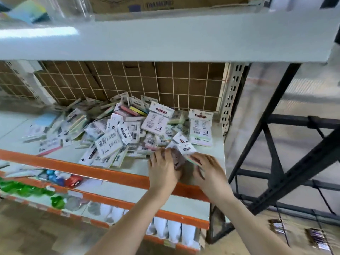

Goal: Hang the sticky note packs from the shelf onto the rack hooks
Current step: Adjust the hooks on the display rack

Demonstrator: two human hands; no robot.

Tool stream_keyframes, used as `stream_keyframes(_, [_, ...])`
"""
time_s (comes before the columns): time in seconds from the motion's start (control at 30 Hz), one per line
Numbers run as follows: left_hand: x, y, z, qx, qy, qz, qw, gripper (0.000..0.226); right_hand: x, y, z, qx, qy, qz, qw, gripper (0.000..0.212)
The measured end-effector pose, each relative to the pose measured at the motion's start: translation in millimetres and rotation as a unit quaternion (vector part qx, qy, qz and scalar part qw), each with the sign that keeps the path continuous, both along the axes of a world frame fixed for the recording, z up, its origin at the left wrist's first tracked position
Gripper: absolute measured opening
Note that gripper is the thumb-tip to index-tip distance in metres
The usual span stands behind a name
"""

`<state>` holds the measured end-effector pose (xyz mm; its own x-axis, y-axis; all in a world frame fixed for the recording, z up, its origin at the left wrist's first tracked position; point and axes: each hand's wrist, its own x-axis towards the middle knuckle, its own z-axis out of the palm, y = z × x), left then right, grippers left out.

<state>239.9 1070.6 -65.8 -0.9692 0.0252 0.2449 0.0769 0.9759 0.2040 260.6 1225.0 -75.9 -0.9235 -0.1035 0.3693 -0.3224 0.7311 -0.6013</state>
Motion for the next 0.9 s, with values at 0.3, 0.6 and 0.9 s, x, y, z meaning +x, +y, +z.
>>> stream_keyframes(0.3, [-3.1, -34.6, 7.7, 0.219, 0.023, -0.068, 0.973, 0.051, 9.1, 0.8, 7.0, -0.135, -0.021, -0.088, 0.987, 0.032])
stream_keyframes(0.6, [-3.3, -35.7, 42.4, 0.794, -0.211, -0.008, 0.57, 0.035, 1.2, -14.5, 37.4, -0.364, -0.066, -0.124, 0.921, 0.02])
stream_keyframes(0.9, [-2.5, -44.6, 42.4, 0.824, -0.292, -0.063, 0.481, 0.051, 16.5, -10.6, 53.5, -0.621, -0.197, -0.15, 0.744, 0.032])
